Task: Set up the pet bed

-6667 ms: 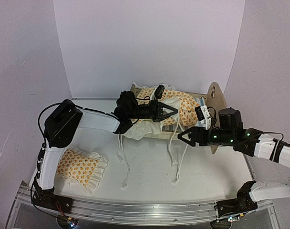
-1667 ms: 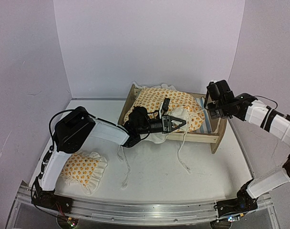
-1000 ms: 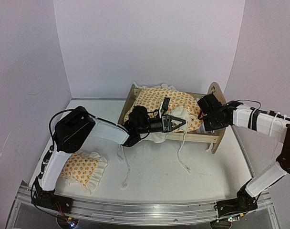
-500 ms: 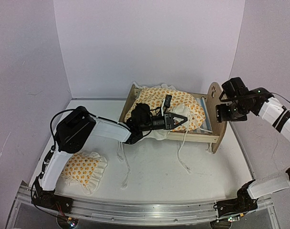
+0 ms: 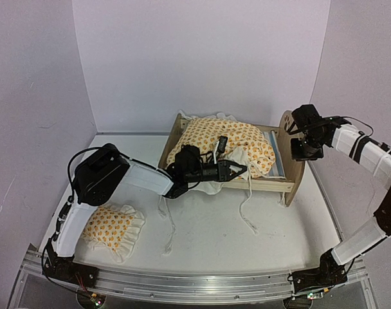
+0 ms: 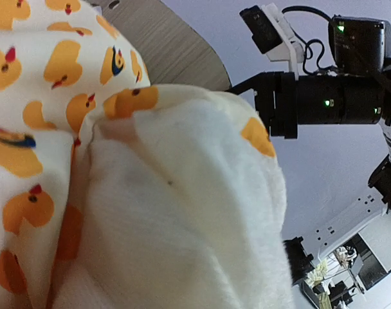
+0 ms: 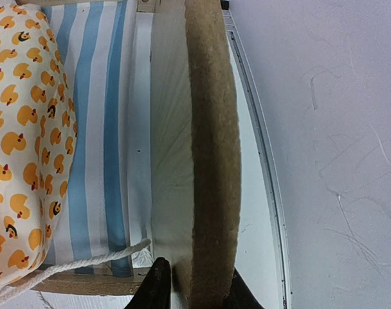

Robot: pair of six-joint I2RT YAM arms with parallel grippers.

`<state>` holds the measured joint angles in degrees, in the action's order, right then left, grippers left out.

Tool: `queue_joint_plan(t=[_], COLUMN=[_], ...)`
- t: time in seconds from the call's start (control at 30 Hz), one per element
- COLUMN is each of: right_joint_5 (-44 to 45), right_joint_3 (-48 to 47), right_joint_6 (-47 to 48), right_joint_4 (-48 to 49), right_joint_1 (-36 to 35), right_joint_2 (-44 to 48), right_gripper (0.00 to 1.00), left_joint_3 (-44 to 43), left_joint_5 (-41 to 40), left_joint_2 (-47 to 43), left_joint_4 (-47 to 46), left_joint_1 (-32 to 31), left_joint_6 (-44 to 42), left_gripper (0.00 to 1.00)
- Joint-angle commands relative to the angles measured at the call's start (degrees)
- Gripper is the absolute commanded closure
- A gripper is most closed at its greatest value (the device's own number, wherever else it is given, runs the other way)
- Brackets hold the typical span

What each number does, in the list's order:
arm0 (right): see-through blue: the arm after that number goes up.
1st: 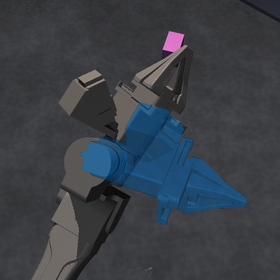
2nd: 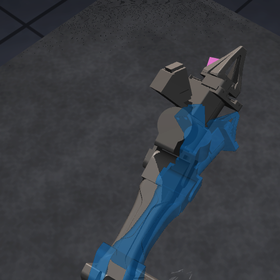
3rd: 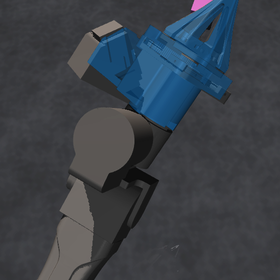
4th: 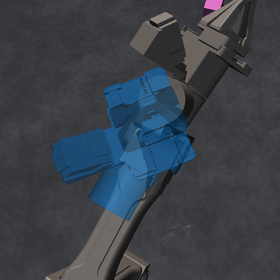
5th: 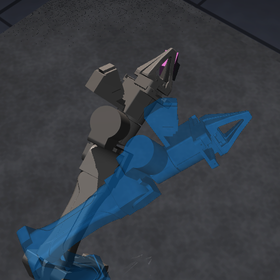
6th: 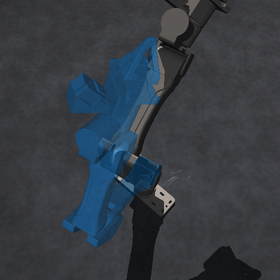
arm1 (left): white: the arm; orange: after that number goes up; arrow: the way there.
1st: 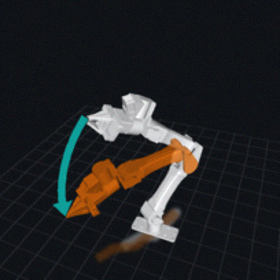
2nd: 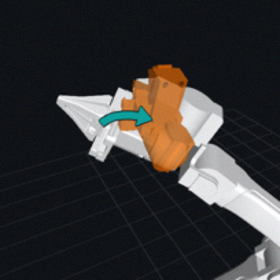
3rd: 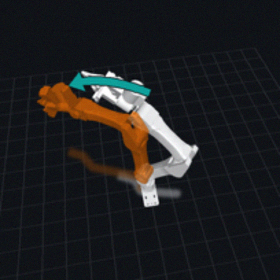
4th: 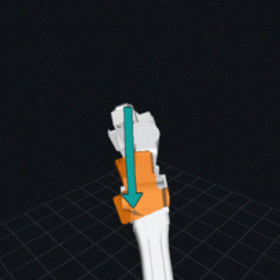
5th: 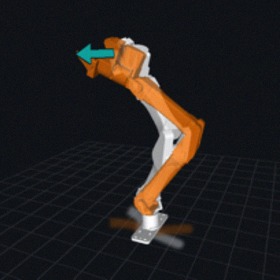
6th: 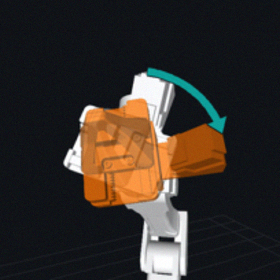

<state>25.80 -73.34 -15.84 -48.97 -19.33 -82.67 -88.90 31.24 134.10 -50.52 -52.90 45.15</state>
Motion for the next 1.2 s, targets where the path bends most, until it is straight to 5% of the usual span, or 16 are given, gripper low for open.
queue_joint_plan(t=[0.0,0.07,0.2,0.4,0.53,0.7,0.9,1.17], right_joint_5=[-5.0,-8.4,-13.3,-16.5,-16.5,-15.3,-19.4,-21.0], right_joint_3=[-1.1,-1.6,-3.5,-5.1,-6.9,-8.7,-9.8,-10.3], right_joint_6=[0.1,-0.9,-4.1,-7.1,-9.7,-11.7,-13.4,-14.5], right_joint_4=[4.5,4.4,4.1,4.1,4.1,4.1,4.1,4.3], right_joint_1=[-0.5,-0.5,-0.5,-0.7,-0.6,-0.6,-0.6,-0.7], right_joint_2=[2.6,3.0,4.5,6.0,6.0,5.8,5.5,6.5], right_gripper=[0.89,1.00,1.00,1.00,1.00,1.00,1.00,1.00], left_joint_3=[2.7,3.1,7.7,16.9,23.4,31.7,32.0,23.9], left_joint_5=[-2.5,-2.6,-2.9,-4.3,-3.8,-8.8,-17.4,-7.6], left_joint_2=[-5.3,-6.7,-12.2,-23.1,-29.0,-35.3,-36.0,-21.6], left_joint_4=[4.7,8.5,13.1,21.4,24.0,24.2,21.5,5.3], left_joint_1=[1.2,1.3,1.3,1.3,1.2,-1.5,-12.7,-14.3], left_joint_6=[-5.1,-7.3,-12.7,-21.7,-23.9,-26.9,-37.3,-33.7], left_gripper=[0.74,0.58,0.38,0.24,0.01,0.01,0.17,0.42])
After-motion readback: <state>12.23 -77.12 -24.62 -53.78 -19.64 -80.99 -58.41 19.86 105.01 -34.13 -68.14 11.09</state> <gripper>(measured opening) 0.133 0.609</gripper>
